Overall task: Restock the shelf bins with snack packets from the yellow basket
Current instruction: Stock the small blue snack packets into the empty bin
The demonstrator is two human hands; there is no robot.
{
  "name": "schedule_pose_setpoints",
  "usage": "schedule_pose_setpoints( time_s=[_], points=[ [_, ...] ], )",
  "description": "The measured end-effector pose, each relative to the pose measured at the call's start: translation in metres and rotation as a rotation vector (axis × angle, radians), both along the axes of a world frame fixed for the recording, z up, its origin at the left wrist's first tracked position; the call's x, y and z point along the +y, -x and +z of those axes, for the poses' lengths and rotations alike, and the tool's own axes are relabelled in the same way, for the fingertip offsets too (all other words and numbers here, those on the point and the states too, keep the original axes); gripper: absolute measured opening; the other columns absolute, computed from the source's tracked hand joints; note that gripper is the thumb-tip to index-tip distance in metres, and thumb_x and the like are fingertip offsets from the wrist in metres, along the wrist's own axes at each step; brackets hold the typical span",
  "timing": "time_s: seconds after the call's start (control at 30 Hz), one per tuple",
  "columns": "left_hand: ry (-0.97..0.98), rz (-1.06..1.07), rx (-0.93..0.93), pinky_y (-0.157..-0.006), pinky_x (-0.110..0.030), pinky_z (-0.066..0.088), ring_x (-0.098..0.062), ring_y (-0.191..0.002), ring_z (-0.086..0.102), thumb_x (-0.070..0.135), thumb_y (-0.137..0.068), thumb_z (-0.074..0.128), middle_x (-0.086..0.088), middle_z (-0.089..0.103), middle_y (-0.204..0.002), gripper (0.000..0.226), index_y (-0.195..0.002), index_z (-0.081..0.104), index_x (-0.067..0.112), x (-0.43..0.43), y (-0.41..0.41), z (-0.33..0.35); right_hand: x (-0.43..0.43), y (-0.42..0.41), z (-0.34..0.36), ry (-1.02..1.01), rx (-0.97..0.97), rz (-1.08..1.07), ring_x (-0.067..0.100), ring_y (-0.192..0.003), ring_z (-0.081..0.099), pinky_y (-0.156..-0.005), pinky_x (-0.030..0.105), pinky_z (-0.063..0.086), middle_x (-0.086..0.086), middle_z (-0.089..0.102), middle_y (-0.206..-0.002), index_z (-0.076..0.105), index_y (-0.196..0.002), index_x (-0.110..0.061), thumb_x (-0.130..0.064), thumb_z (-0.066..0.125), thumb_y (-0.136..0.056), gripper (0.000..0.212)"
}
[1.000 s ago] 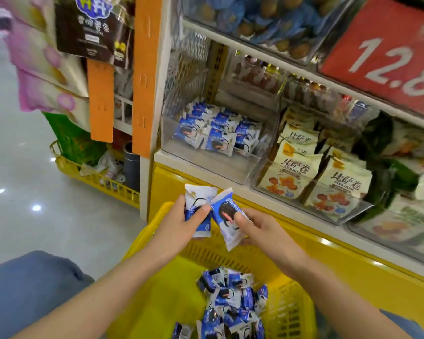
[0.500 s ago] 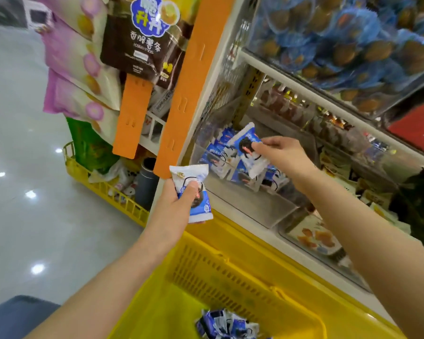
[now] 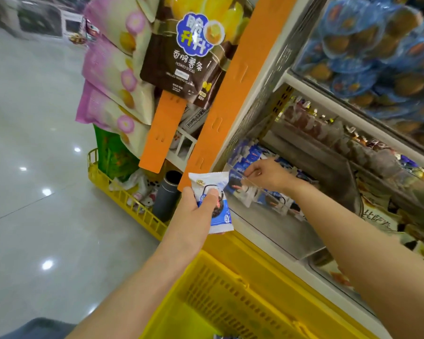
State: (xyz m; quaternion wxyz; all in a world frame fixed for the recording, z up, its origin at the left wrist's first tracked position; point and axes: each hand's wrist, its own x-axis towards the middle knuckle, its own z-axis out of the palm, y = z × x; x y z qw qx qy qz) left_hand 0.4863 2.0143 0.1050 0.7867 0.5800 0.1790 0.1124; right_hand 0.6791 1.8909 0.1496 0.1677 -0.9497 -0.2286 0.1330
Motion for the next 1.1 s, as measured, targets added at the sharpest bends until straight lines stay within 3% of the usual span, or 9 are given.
schedule_pose_setpoints(
  time_s=[0.17,0.27,0.33,0.5,0.67,0.83,0.9,1.0,1.1],
  points=[
    [-0.007,-0.045,0.053,-0.068,-0.024,0.055,-0.011,-0.087,0.063,0.028,-0.094,0.049,-0.001,0.058,-0.11,0.021,-0.113,0.046,0.021,-0.001,0.001,0.003,-0.009,0.014,0.012,-0.081,-0.072,-0.058,0.011,-0.087,0.056,-0.081,0.024,0.041,0.0,0.062,-0.096,0.063,-0.099,-0.013,-0.023,0.06,-0.091,0.013],
    [-0.002,-0.098,0.082,-0.078,-0.035,0.055,-0.015,-0.091,0.064,0.023,-0.093,0.053,-0.003,0.061,-0.113,0.024,-0.116,0.048,0.019,-0.003,0.003,0.002,-0.016,0.042,0.024,-0.272,-0.25,-0.154,0.009,-0.085,0.056,-0.073,0.019,0.041,-0.003,0.061,-0.097,0.06,-0.107,-0.017,-0.028,0.05,-0.096,0.019],
    [-0.013,-0.114,0.074,-0.076,-0.032,0.055,-0.015,-0.093,0.065,0.025,-0.092,0.055,-0.003,0.063,-0.111,0.02,-0.111,0.051,0.021,-0.006,0.005,0.0,-0.02,0.071,0.03,-0.404,-0.315,-0.123,0.001,-0.073,0.056,-0.063,0.014,0.043,-0.007,0.063,-0.089,0.058,-0.101,-0.021,-0.029,0.047,-0.097,0.014],
    [0.075,-0.142,-0.056,-0.054,-0.008,0.047,-0.001,-0.084,0.067,0.02,-0.089,0.06,0.006,0.068,-0.104,0.019,-0.106,0.054,0.023,-0.023,0.011,0.003,-0.032,0.145,0.02,-0.427,0.03,-0.056,-0.001,-0.087,0.059,-0.077,0.017,0.05,-0.014,0.061,-0.099,0.051,-0.106,-0.031,-0.033,0.049,-0.094,0.013],
    [0.095,-0.163,-0.099,-0.08,-0.028,0.054,-0.009,-0.092,0.067,0.022,-0.087,0.062,0.004,0.068,-0.102,0.018,-0.103,0.056,0.029,-0.038,0.016,0.003,-0.042,0.177,0.01,-0.611,0.303,-0.134,0.003,-0.077,0.063,-0.066,0.018,0.054,0.002,0.065,-0.104,0.054,-0.113,-0.014,-0.007,0.057,-0.09,0.025],
    [-0.039,-0.182,-0.212,-0.06,-0.013,0.05,-0.005,-0.089,0.065,0.025,-0.087,0.062,0.004,0.064,-0.101,0.018,-0.099,0.05,0.03,-0.042,0.005,0.018,-0.061,0.173,0.023,-0.705,0.254,-0.212,0.007,-0.083,0.067,-0.068,0.015,0.054,0.002,0.07,-0.102,0.061,-0.107,-0.018,-0.015,0.058,-0.09,0.017],
    [-0.112,-0.264,-0.281,-0.063,-0.013,0.05,0.0,-0.087,0.064,0.022,-0.087,0.061,0.009,0.063,-0.097,0.018,-0.099,0.05,0.031,-0.041,-0.001,0.026,-0.065,0.17,0.029,-0.658,0.16,-0.203,0.001,-0.091,0.064,-0.07,0.01,0.05,-0.01,0.066,-0.105,0.057,-0.11,-0.023,-0.024,0.06,-0.088,0.022],
    [-0.475,-0.452,-0.329,-0.074,-0.014,0.047,0.002,-0.092,0.058,0.023,-0.087,0.063,0.019,0.057,-0.099,0.036,-0.117,0.046,0.036,-0.04,-0.006,0.031,-0.071,0.16,0.043,-0.502,-0.073,-0.105,-0.015,-0.092,0.056,-0.074,0.004,0.045,-0.023,0.055,-0.113,0.043,-0.121,-0.034,-0.033,0.064,-0.084,0.043],
    [-0.669,-0.516,-0.281,-0.073,-0.014,0.041,0.004,-0.092,0.049,0.03,-0.082,0.068,0.022,0.047,-0.098,0.057,-0.127,0.035,0.044,-0.041,-0.007,0.026,-0.075,0.151,0.053,-0.325,-0.128,-0.012,-0.008,-0.086,0.061,-0.081,0.015,0.051,-0.023,0.063,-0.102,0.053,-0.108,-0.043,-0.031,0.068,-0.081,0.033]
  ],
)
